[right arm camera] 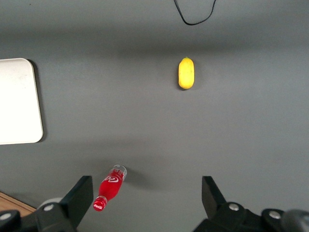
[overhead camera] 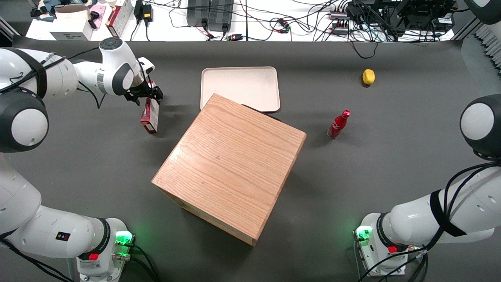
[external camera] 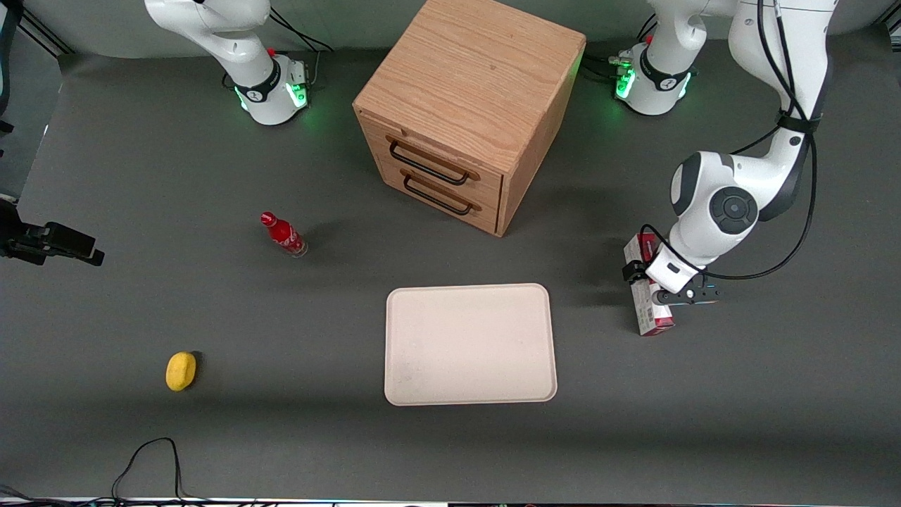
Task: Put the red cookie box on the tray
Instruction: 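Lower the left gripper over the box and close on its end, then lift the red cookie box upright with the left gripper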
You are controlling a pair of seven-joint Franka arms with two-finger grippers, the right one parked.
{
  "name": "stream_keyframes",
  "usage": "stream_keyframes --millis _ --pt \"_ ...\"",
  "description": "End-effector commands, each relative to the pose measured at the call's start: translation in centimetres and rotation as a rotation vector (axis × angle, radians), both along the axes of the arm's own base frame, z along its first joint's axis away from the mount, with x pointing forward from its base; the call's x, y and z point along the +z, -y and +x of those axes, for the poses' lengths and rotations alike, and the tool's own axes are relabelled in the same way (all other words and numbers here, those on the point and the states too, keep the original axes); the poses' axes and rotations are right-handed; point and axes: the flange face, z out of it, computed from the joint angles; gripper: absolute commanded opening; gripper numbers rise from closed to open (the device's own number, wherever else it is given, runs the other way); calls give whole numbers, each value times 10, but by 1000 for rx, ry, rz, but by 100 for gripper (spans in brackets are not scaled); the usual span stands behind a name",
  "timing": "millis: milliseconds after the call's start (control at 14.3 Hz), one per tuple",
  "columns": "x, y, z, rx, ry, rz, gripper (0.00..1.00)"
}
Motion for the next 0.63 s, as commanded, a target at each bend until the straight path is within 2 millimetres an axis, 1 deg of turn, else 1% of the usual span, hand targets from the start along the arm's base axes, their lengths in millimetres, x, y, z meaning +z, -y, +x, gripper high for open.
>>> stream_keyframes --millis 0,70,140,210,559 --pt "8 -4 2 15 8 7 32" --pt "10 -6 2 18 11 7 14" --pt "10 -7 2 21 7 8 2" --pt "10 -7 2 18 1 10 0" --pt "17 -6 5 23 -2 11 0"
